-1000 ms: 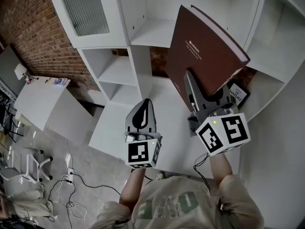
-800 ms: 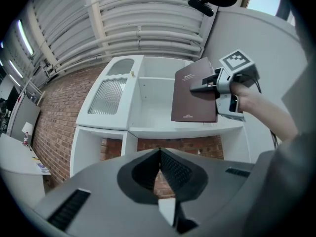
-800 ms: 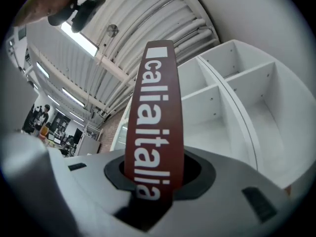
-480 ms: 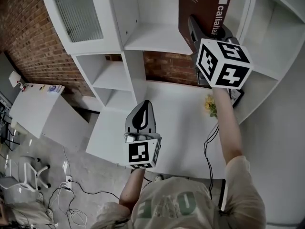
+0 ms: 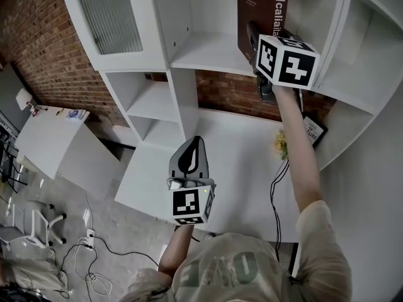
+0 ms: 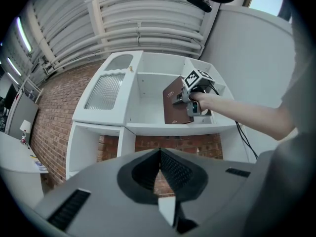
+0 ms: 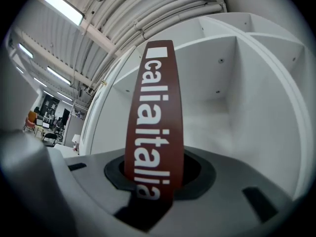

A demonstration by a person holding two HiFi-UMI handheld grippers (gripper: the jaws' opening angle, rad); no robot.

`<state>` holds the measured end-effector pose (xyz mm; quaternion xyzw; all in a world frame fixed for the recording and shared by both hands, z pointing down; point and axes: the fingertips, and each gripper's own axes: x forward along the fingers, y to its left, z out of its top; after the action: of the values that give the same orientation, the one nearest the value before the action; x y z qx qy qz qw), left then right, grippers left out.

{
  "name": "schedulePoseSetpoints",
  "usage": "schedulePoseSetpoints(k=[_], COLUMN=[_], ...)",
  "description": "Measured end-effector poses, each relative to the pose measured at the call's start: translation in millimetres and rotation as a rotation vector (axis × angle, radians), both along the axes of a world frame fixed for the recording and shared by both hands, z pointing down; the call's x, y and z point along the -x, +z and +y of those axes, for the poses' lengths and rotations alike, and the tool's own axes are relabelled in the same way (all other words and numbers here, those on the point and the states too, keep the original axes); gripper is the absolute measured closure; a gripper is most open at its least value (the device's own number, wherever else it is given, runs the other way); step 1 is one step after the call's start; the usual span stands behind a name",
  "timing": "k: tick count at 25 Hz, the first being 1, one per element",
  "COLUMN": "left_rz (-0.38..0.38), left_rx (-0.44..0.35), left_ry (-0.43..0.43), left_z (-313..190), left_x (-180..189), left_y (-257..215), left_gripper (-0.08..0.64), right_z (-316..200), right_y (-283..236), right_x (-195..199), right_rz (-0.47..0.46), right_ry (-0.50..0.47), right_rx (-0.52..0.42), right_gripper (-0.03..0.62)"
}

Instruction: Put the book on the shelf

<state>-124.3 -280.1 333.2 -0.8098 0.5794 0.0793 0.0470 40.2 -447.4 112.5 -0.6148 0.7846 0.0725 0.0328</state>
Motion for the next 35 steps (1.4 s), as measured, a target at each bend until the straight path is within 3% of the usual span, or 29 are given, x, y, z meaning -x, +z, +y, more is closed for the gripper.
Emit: schedulePoseSetpoints(k=[7, 17, 35], left_rz=[-0.043, -0.064, -0.075], left_rx=[-0.042, -0.010, 0.031], left_ry=[-0.016, -0.008, -0.008], left_z=[-4, -21, -38], left_x=[-4, -14, -20], left_y=[-10, 5, 20], left_gripper=[0.548, 0.548, 0.547], right_z=[-42, -81, -118], right_y=[12, 15, 14], right_x=[-3, -7, 3], right_rz=[-0.004, -0.044, 0.001], right_ry=[0.015, -0.003, 0.030], right_rx=[0.059, 0.089, 0.088], right_gripper=[0.440, 0.440, 0.440])
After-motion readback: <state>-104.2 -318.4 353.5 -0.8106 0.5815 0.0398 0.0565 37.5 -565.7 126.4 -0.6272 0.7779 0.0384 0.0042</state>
